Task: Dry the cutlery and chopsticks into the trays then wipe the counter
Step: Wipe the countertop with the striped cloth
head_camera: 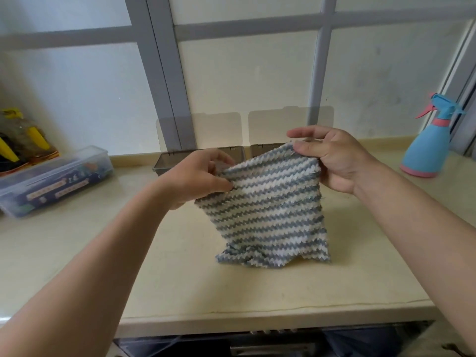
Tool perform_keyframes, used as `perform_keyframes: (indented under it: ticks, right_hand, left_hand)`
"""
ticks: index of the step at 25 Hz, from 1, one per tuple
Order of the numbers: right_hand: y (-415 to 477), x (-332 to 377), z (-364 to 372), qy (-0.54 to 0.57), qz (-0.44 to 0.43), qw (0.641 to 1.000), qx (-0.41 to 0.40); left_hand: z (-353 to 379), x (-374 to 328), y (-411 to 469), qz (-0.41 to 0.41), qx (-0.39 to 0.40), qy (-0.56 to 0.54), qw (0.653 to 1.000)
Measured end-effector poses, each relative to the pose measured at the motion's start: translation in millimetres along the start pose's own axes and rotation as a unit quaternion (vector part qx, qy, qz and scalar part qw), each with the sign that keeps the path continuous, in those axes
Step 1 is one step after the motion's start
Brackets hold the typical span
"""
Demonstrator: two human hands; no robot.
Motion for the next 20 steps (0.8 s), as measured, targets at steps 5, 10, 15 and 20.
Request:
perform_keyframes:
  ticks: [5,10,15,20]
  right_hand:
    - [8,-5,-12,-0.048,0.011,0.996,-0.070]
    - [23,9,-18,-0.073,-0.068,0.980,-0.170]
    - [36,47,-16,-0.065,-0.147,0.972,-0.171]
    - [21,52,-9,-0.059,-0.162,0.978,-0.115]
  left_hand:
    - [-10,3,-3,-0.083,0.070,0.041,0.993]
    - [-29,-3,12,0.008,-0.064,-0.206,0.976]
    - [-48,-37,16,0.164,-0.175,-0.248,0.939]
    - [-52,-36,-1,0.199,-0.164,-0.173,0.951]
Point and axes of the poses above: each hand's wrist, its own y-axis towards the middle knuckle, its own z-axis out of the palm, x = y × z, the point moved 2 cm from there along y, towards the middle knuckle, and after that the axes turned 11 degrees about x, right-handed, at the moved point
